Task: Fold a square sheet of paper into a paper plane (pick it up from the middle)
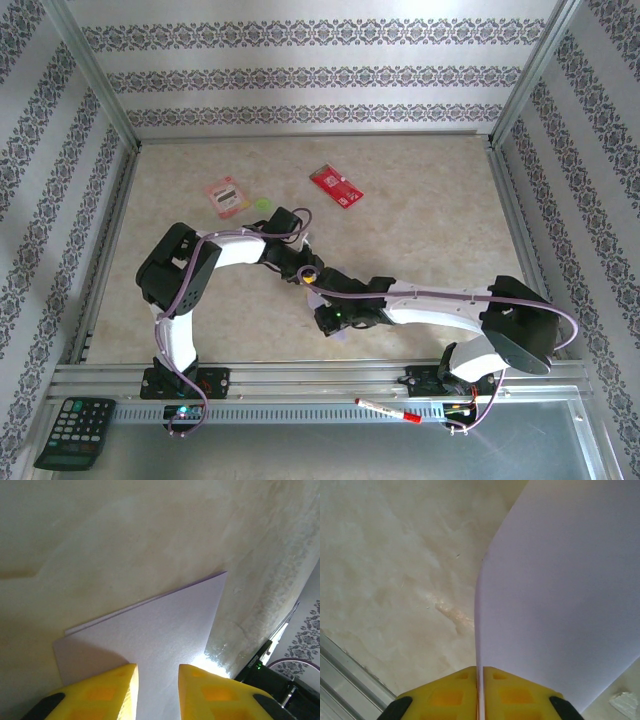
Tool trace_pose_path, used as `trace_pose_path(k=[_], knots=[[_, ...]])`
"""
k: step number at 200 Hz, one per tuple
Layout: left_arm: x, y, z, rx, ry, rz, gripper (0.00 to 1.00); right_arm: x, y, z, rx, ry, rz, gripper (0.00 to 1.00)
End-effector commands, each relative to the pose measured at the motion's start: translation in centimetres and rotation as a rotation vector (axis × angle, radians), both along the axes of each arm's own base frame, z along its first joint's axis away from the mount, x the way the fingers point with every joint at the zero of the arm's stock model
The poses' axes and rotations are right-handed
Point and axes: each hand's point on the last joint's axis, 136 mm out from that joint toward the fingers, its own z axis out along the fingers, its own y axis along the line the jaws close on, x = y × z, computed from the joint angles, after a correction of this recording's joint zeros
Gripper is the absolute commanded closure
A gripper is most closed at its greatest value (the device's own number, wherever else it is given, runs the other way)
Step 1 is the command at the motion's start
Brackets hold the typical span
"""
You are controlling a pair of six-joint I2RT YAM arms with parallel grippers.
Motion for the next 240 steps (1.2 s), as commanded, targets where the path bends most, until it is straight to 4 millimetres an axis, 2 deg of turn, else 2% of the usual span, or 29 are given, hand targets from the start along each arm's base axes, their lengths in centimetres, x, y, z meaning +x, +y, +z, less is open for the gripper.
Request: trace_pose_path(k=[1, 86, 191, 209, 240], knots=[[-1.2, 0.5, -1.5, 0.057, 0.028, -0.048, 0.73, 0.2, -0.1, 0.6, 0.031, -0.005, 0.0, 0.87], [-1.7, 0.8, -2.5, 0.072, 0.052, -0.059, 0.76, 1.2, -1.0, 0.9, 0.051, 0.001, -0.019, 0.85], [-1.8, 0.9, -2.8, 0.082, 0.06, -0.069, 0.79, 1.6, -1.6, 1.4, 0.112, 0.023, -0.048, 0.76], [-1.8, 0.9, -3.0, 0.085, 0.062, -0.071, 0.79, 1.6, -1.6, 1.5, 0.128, 0.025, -0.05, 0.77], [-2.0, 1.0, -3.3, 0.09, 0.073, -0.074, 0.79, 1.9, -1.7, 1.2, 0.127, 0.026, -0.057, 0.83]])
